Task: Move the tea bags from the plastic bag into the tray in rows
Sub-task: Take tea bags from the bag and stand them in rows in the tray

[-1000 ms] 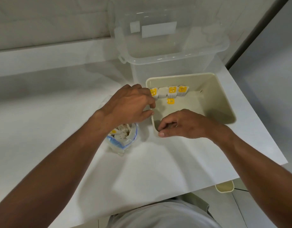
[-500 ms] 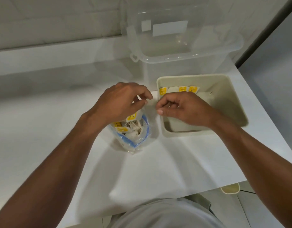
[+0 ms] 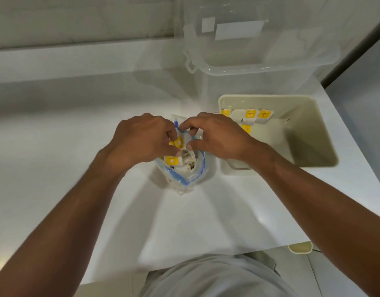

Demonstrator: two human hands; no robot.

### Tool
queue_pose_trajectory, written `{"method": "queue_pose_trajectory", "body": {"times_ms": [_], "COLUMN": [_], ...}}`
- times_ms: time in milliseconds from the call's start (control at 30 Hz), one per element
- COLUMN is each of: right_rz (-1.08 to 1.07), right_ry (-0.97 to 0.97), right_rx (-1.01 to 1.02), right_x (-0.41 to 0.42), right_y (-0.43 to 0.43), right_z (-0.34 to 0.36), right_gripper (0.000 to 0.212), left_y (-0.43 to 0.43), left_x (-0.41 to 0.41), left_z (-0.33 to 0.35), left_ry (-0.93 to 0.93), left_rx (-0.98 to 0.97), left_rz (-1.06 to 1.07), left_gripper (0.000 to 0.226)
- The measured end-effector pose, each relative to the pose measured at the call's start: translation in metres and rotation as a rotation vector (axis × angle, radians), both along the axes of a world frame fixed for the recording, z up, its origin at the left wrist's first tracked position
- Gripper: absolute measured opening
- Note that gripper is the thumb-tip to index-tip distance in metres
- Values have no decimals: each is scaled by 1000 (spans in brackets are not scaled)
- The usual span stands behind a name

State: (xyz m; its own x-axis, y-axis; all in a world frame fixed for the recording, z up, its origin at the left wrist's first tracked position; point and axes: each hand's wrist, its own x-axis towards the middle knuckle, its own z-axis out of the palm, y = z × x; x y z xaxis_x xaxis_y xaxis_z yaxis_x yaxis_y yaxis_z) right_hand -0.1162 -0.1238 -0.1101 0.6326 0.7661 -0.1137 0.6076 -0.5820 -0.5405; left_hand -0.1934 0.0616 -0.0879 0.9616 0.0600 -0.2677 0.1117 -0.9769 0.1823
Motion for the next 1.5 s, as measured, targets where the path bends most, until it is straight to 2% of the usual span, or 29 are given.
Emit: {"method": "queue_pose_trajectory", "body": {"times_ms": [100, 200, 300, 400, 500, 667, 767, 900, 1033, 1200, 1267, 1400, 1500], "right_rz": [37, 36, 30, 5, -29, -200, -261, -299, -220, -88, -103, -294, -249], "right_ry": [-155, -326, -354, -297, -185, 96, 266, 409, 542, 682, 747, 467, 583], "right_rx": [-159, -251, -276, -248, -163, 127, 199, 296, 419, 459, 497, 436, 471], "right_x": [-5, -11, -10, -8, -5, -4, -2, -2, -11, -17, -18, -7, -6], "right_y": [14, 24, 26, 20, 11, -10, -21, -33, -42, -40, -35, -25, -28], "right_z": [0, 0, -3, -5, -5, 4, 10, 17, 38, 49, 50, 41, 45], "right_gripper": [33, 34, 27, 19, 16, 18, 26, 10, 3, 14, 13, 15, 14], "left_y": [-2, -3, -8, -11, -7, 6, 2, -3, -11, -13, -15, -21, -22], "left_x": [-2, -4, -9, -13, -14, -13, -10, -6, -2, -1, -3, -5, -4], "left_z": [-3, 0, 2, -2, -5, 6, 6, 3, 11, 15, 17, 21, 22], "left_ry": [-9, 28, 33, -12, -48, -149, -210, -173, -124, -101, -43, 32, 4], "left_rx": [5, 28, 140, 151, 52, -359, -548, -750, -1001, -984, -1024, -1120, -1066], "left_rz": [-17, -48, -105, -145, -114, 54, 166, 285, 400, 375, 339, 310, 347], "left_gripper": [23, 23, 23, 9, 8, 6, 5, 9, 5, 9, 12, 17, 11]}}
